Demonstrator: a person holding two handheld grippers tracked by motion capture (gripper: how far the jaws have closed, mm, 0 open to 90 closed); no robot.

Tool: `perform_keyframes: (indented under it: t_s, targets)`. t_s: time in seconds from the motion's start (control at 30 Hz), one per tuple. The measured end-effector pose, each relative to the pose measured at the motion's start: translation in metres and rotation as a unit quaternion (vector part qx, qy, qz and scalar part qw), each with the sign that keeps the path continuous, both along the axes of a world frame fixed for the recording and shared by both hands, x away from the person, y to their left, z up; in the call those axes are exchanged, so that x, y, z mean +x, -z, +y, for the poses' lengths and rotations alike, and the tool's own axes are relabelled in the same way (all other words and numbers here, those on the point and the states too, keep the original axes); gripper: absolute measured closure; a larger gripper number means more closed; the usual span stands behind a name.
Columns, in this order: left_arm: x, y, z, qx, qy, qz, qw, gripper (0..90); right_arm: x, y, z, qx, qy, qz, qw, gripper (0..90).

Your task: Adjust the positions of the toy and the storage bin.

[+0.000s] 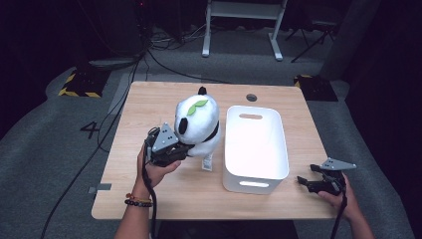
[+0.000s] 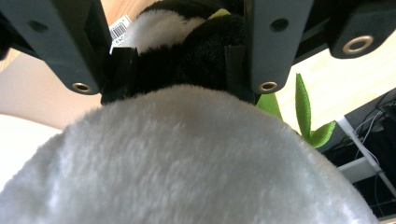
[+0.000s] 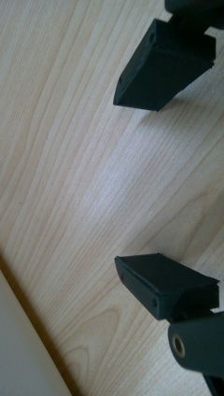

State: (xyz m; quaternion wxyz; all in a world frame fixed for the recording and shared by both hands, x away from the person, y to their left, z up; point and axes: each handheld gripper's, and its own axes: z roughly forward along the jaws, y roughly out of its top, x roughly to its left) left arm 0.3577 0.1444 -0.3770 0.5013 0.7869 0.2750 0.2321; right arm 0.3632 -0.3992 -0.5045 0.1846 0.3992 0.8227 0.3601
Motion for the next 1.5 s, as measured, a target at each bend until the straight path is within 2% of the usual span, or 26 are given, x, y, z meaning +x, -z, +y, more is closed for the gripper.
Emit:
perform_keyframes:
  t_s: [0.17, 0.23, 0.27, 0.3, 0.4, 0.43, 0.57, 0.7, 0.77, 0.83, 0.87, 1.3, 1.33, 1.37, 1.5]
  targets:
    - [-0.001, -0.007, 0.000, 0.001, 0.003, -0.005, 1.0000, 56.6, 0.000, 0.000, 0.000, 0.000, 0.000, 0.000, 1.0000, 18.6]
    - [-0.001, -0.010, 0.000, 0.008, 0.001, -0.012, 0.9999, 56.6, 0.000, 0.000, 0.000, 0.000, 0.000, 0.000, 1.0000, 18.7]
    - [-0.001, -0.011, 0.000, 0.004, 0.004, -0.007, 1.0000, 56.6, 0.000, 0.000, 0.000, 0.000, 0.000, 0.000, 1.0000, 18.7]
    - [-0.001, -0.012, -0.001, -0.002, 0.001, -0.012, 0.9999, 56.6, 0.000, 0.000, 0.000, 0.000, 0.000, 0.000, 1.0000, 18.7]
    - [-0.001, -0.017, -0.001, 0.006, 0.002, -0.018, 0.9998, 56.6, 0.000, 0.000, 0.000, 0.000, 0.000, 0.000, 1.0000, 18.6]
    - [-0.001, -0.018, -0.002, 0.000, 0.004, -0.017, 0.9998, 56.6, 0.000, 0.000, 0.000, 0.000, 0.000, 0.000, 1.0000, 18.6]
    - [0.000, -0.024, -0.003, 0.006, 0.004, -0.027, 0.9996, 56.6, 0.000, 0.000, 0.000, 0.000, 0.000, 0.000, 1.0000, 18.7]
    - [0.001, -0.032, -0.006, 0.011, 0.013, -0.028, 0.9995, 56.6, 0.000, 0.000, 0.000, 0.000, 0.000, 0.000, 1.0000, 18.6]
    - [0.001, -0.036, -0.009, 0.003, 0.008, -0.036, 0.9993, 56.6, 0.000, 0.000, 0.000, 0.000, 0.000, 0.000, 1.0000, 18.6]
    - [0.001, -0.040, -0.010, 0.008, 0.015, -0.039, 0.9991, 56.6, 0.000, 0.000, 0.000, 0.000, 0.000, 0.000, 1.0000, 18.6]
    - [0.001, -0.041, -0.012, 0.005, 0.011, -0.045, 0.9989, 56.6, 0.000, 0.000, 0.000, 0.000, 0.000, 0.000, 1.0000, 18.6]
    - [0.001, -0.064, -0.028, 0.003, 0.036, -0.066, 0.9972, 56.6, 0.000, 0.000, 0.000, 0.000, 0.000, 0.000, 1.0000, 18.7]
    - [0.001, -0.064, -0.032, -0.012, 0.032, -0.069, 0.9970, 56.6, 0.000, 0.000, 0.000, 0.000, 0.000, 0.000, 1.0000, 18.7]
    - [0.002, -0.066, -0.033, -0.005, 0.041, -0.067, 0.9969, 56.5, 0.000, 0.000, 0.000, 0.000, 0.000, 0.000, 1.0000, 18.7]
    - [0.003, -0.069, -0.044, -0.008, 0.053, -0.072, 0.9959, 56.5, 0.000, 0.000, 0.000, 0.000, 0.000, 0.000, 1.0000, 18.6]
